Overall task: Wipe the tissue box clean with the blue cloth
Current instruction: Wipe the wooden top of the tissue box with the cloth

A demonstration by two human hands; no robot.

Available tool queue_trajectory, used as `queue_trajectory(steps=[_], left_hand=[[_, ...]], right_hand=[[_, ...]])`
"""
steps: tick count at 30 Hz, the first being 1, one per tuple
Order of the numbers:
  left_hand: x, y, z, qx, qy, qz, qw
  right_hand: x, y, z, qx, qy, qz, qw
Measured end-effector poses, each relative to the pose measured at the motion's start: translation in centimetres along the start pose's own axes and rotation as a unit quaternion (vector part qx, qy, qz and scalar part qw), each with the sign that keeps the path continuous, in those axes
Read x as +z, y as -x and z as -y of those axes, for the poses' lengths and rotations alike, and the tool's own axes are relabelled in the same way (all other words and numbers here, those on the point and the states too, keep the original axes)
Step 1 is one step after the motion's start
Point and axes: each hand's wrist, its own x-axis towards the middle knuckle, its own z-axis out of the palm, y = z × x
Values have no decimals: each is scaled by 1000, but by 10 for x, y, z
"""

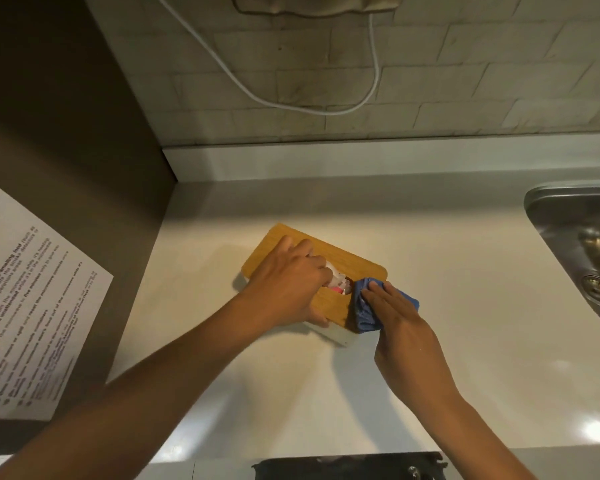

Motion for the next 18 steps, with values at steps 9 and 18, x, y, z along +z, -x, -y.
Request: queue_trajectory(steps=[9,18], left_hand=[[6,4,-14,-88,66,-13,994],[10,5,-20,-129,84,-16,988]], right_hand=[[-3,0,-6,-16,8,0,1000],[4,17,1,-35,19,2,999]])
